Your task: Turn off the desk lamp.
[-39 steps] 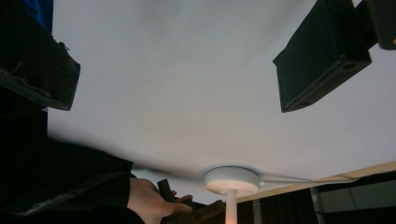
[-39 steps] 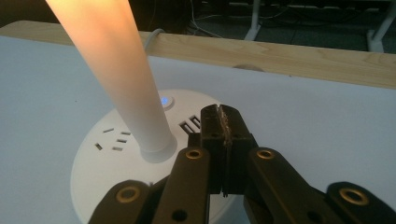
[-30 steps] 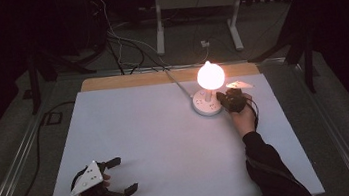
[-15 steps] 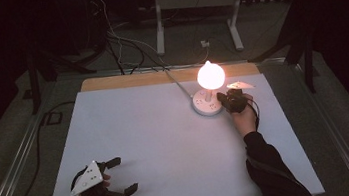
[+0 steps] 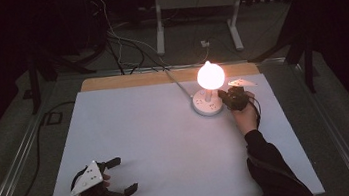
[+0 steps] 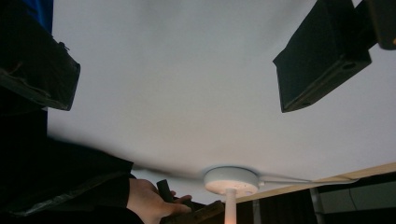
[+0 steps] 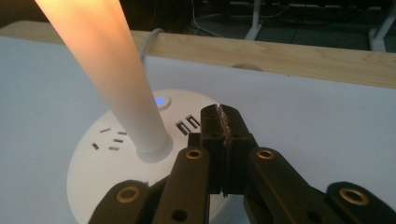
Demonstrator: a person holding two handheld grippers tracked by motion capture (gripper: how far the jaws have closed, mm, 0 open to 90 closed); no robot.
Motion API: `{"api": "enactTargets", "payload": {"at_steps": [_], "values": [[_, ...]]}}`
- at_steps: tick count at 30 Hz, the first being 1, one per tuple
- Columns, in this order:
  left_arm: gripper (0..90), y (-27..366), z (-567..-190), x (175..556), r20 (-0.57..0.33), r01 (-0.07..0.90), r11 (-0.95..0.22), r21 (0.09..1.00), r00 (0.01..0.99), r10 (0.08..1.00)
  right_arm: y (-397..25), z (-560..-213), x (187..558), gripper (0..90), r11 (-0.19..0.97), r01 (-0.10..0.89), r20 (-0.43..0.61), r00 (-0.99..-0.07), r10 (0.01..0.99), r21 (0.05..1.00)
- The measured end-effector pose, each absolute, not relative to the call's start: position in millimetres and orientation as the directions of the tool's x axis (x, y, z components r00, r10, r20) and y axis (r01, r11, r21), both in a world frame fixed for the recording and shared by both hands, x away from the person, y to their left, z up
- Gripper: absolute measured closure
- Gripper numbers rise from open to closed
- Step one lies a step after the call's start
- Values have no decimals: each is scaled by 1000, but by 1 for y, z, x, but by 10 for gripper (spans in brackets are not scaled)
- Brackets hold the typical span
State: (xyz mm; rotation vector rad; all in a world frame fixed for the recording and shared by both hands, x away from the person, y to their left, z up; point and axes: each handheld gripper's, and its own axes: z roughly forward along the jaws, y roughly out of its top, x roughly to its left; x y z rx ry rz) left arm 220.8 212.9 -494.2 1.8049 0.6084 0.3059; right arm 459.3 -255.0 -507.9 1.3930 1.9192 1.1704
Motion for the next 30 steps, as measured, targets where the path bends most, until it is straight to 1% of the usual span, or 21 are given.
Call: {"api": "enactTargets", "payload": {"at_steps": [9, 16, 19, 22, 23, 26, 30], "values": [[4, 213, -494, 221, -93, 251, -220, 943, 831, 548, -251, -516, 460, 892, 128, 522, 79, -355, 931, 844], [4, 212, -495, 221, -93, 251, -222, 942, 832, 546, -250, -518, 459, 898, 142, 510, 52, -348, 936, 849], [4, 212, -495, 221, -96, 252, -217, 943, 832, 546, -248, -518, 459, 898, 169, 498, 23, -357, 934, 851], [4, 213, -494, 221, -97, 252, -216, 943, 831, 547, -248, -513, 461, 897, 177, 517, 28, -364, 931, 838], [4, 213, -494, 221, -96, 250, -214, 944, 831, 547, -248, -511, 461, 896, 177, 503, 24, -368, 930, 846], [4, 213, -495, 221, -95, 253, -217, 943, 828, 552, -250, -502, 461, 896, 123, 490, 73, -362, 930, 863], [4, 213, -494, 221, -96, 251, -217, 943, 831, 548, -248, -491, 460, 895, 130, 474, 62, -368, 928, 871]]}}
